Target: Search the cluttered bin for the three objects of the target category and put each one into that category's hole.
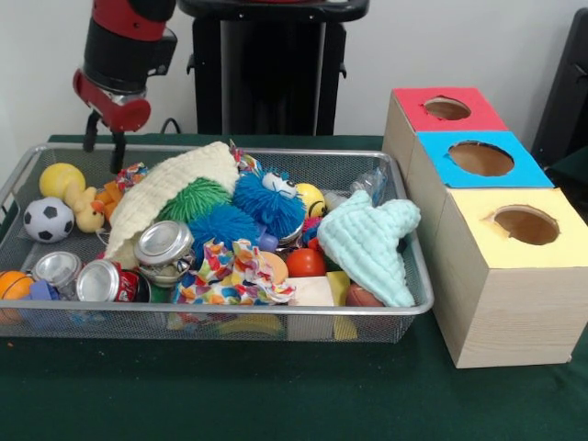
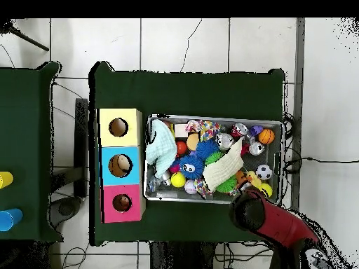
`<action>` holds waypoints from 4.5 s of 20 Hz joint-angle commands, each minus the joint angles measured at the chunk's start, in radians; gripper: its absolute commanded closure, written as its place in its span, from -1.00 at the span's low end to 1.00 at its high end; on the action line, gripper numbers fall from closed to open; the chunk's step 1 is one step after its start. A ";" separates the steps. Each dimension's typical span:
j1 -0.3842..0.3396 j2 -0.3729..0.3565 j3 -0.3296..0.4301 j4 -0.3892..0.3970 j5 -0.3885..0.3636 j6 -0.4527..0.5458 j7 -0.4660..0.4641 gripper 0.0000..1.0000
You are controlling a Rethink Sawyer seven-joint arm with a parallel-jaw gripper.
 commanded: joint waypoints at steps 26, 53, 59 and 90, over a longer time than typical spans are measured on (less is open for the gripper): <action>-0.101 0.198 0.073 -0.068 0.000 -0.302 0.126 -1.00; -0.108 0.058 0.177 -0.117 0.061 -0.061 0.111 -1.00; -0.092 0.063 0.190 -0.143 0.093 -0.053 0.124 -1.00; -0.065 0.161 0.208 -0.103 0.253 -0.103 0.179 -1.00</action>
